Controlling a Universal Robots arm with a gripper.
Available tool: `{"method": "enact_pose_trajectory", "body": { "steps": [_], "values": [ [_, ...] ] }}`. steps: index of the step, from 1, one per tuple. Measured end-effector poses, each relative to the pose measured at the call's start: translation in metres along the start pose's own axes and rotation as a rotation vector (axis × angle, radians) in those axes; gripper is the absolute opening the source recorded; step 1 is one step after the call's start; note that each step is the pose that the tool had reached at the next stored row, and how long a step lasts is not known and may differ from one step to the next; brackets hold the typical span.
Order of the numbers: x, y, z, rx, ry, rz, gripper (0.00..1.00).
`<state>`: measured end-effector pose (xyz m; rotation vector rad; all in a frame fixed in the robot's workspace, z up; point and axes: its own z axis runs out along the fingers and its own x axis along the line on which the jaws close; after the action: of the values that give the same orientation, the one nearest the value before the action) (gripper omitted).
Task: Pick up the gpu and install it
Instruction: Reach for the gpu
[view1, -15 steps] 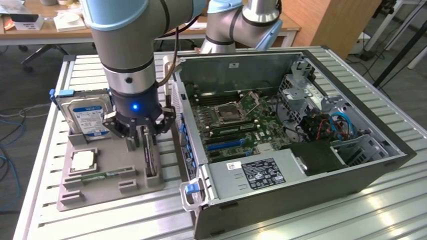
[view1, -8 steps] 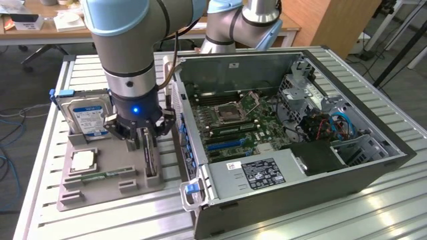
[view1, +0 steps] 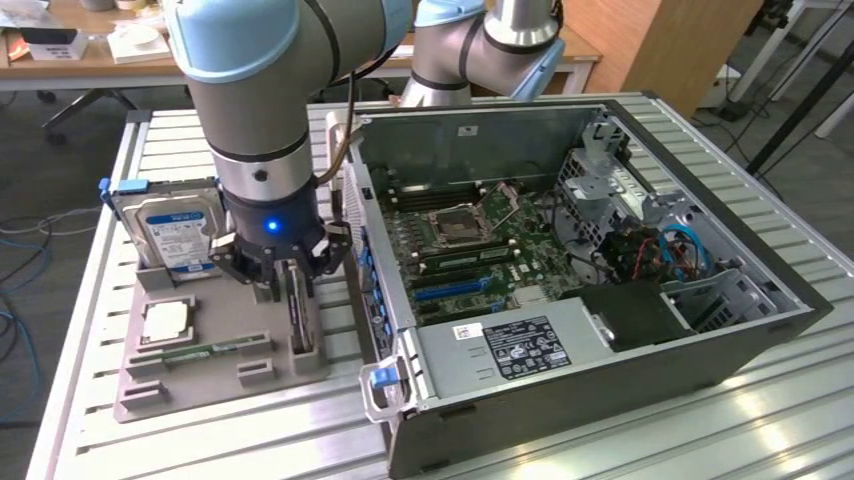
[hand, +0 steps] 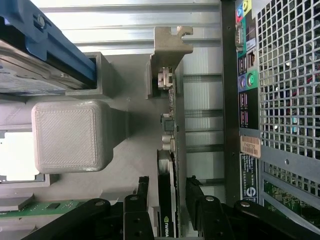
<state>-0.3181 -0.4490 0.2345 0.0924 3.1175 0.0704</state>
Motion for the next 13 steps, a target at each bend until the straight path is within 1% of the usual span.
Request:
{"method": "enact_pose_trajectory", "body": {
  "steps": [13],
  "values": [
    [0.0008, -0.0001, 0.0007, 0.0002, -0.0003, 0.0, 0.43]
  ]
}}
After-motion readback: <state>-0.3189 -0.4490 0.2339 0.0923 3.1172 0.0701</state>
